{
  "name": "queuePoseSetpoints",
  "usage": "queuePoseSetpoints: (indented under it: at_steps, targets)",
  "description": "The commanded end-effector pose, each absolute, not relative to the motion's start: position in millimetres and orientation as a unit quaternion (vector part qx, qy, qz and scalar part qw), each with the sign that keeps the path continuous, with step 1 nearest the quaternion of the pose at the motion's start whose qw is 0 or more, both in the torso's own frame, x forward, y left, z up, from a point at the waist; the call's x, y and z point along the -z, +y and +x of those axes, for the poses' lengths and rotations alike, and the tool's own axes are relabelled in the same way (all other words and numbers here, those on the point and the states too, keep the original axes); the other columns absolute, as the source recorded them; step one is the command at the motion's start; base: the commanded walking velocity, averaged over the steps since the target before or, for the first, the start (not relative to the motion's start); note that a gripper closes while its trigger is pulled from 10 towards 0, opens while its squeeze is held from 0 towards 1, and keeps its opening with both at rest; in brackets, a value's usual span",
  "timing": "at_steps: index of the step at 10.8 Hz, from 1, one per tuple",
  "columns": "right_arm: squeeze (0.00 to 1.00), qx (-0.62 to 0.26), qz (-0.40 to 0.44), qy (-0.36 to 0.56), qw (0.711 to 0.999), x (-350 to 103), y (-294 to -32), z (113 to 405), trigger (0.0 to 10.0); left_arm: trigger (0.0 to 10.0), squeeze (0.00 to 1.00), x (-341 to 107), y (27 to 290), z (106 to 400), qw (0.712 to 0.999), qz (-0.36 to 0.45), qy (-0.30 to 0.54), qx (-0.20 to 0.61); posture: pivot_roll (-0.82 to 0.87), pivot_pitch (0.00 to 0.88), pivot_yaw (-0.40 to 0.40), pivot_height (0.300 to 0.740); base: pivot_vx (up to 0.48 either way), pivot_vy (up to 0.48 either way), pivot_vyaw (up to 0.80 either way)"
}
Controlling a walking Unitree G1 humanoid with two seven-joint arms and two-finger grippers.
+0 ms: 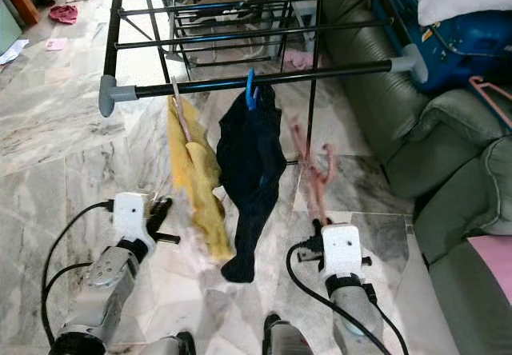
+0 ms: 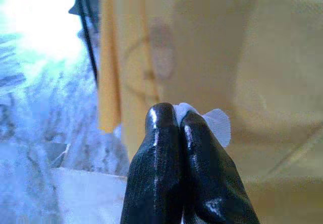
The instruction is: Hang hanger
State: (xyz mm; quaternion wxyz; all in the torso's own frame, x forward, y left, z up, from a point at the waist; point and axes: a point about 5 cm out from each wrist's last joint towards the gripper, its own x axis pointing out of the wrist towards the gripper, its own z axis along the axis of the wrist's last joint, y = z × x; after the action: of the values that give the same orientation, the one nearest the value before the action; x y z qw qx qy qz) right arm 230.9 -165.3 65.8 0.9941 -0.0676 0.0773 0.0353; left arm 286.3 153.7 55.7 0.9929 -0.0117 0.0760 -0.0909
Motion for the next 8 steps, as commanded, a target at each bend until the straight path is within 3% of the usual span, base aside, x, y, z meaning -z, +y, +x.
queuePoseSetpoints:
  at_steps: [1,3,5,8]
  targets:
    - [0.0,-0.042,-0.062,0.076,0.994,-70,-167,234,10.0,10.0,0.0,-56,160,286,0.995,-0.011,0.073,0.067,-0.12,0.122,-0.013,0.74,0.0,0.0,0.0]
    - [0.0,-0.016,-0.078,0.065,0.995,-73,-174,250,10.0,10.0,0.0,-63,166,285,0.997,-0.017,0.055,0.053,-0.07,0.11,-0.052,0.74,0.0,0.0,0.0]
    - [0.0,0.036,-0.048,0.061,0.996,-77,-172,265,10.0,10.0,0.0,-64,175,281,0.999,0.003,0.047,0.016,-0.05,0.129,-0.038,0.74,0.0,0.0,0.0]
    - [0.0,0.071,-0.022,0.064,0.995,-74,-168,265,10.0,10.0,0.0,-65,166,284,0.998,0.01,0.05,0.033,-0.09,0.142,-0.021,0.74,0.0,0.0,0.0]
